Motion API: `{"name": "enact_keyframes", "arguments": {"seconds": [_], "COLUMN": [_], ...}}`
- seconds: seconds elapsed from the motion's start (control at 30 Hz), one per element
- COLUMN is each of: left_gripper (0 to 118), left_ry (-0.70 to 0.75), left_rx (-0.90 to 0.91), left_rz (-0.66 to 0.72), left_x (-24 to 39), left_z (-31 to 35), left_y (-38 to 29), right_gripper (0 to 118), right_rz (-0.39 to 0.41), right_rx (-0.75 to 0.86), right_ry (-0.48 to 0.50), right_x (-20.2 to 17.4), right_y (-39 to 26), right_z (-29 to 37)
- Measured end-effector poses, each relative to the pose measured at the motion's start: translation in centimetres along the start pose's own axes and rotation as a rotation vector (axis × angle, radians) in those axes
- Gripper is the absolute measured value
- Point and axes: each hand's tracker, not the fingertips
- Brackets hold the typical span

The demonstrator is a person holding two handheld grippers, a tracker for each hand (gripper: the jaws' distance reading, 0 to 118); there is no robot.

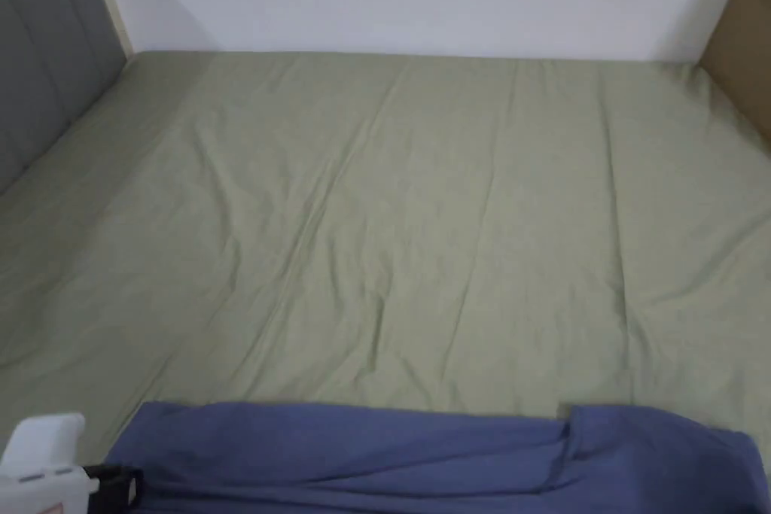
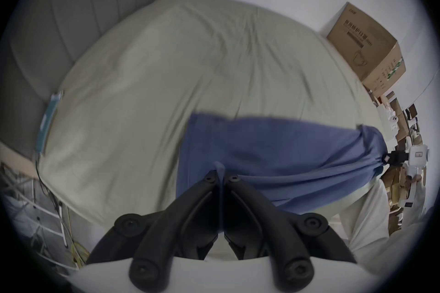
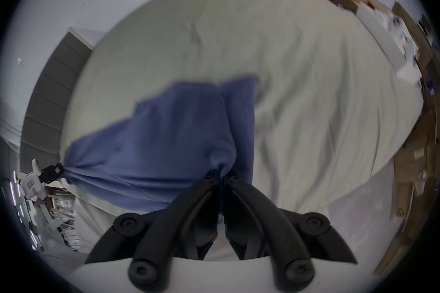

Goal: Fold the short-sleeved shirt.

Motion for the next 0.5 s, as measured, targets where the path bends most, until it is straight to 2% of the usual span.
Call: {"name": "enact_keyframes", "arguments": {"seconds": [0.03, 0.1, 0.13, 0.17, 0.2, 0.23, 0.27, 0.37, 0.5], "left_gripper": [1, 3, 13, 31, 56, 90, 105, 109, 106], "left_ry": [-0.004, -0.004, -0.013, -0.014, -0.021, -0.021, -0.009, 0.006, -0.055], "left_rx": [0.009, 0.030, 0.047, 0.055, 0.058, 0.058, 0.049, 0.097, 0.163], "left_rz": [0.002, 0.002, 0.025, 0.057, 0.066, 0.068, 0.068, 0.049, 0.149], "left_x": [-0.2, -0.7, -1.1, -0.9, -1.2, -1.5, -1.6, -2.1, -2.9], "left_z": [-0.5, -0.8, -0.9, -0.5, -0.3, 0.0, 0.3, 2.4, 5.2], "left_y": [-0.7, -1.9, -2.0, -1.8, -1.6, -1.3, -1.0, -0.9, -1.5], "right_gripper": [3, 4, 16, 38, 58, 70, 70, 70, 69], "right_rz": [0.045, 0.085, 0.098, 0.090, 0.092, 0.092, 0.098, 0.180, 0.208], "right_rx": [-0.001, 0.042, 0.058, 0.053, 0.055, 0.062, 0.080, 0.171, 0.296], "right_ry": [-0.004, -0.006, -0.001, 0.004, 0.007, 0.009, 0.007, -0.043, 0.007], "right_x": [-0.1, -0.3, -0.5, -0.6, -0.8, -1.1, -1.4, -3.2, -6.7], "right_y": [-0.7, -1.1, -0.9, -0.5, -0.2, -0.1, 0.1, 0.0, -0.3], "right_z": [-0.4, -0.5, -0.1, 0.2, 0.6, 1.3, 2.1, 4.8, 7.5]}}
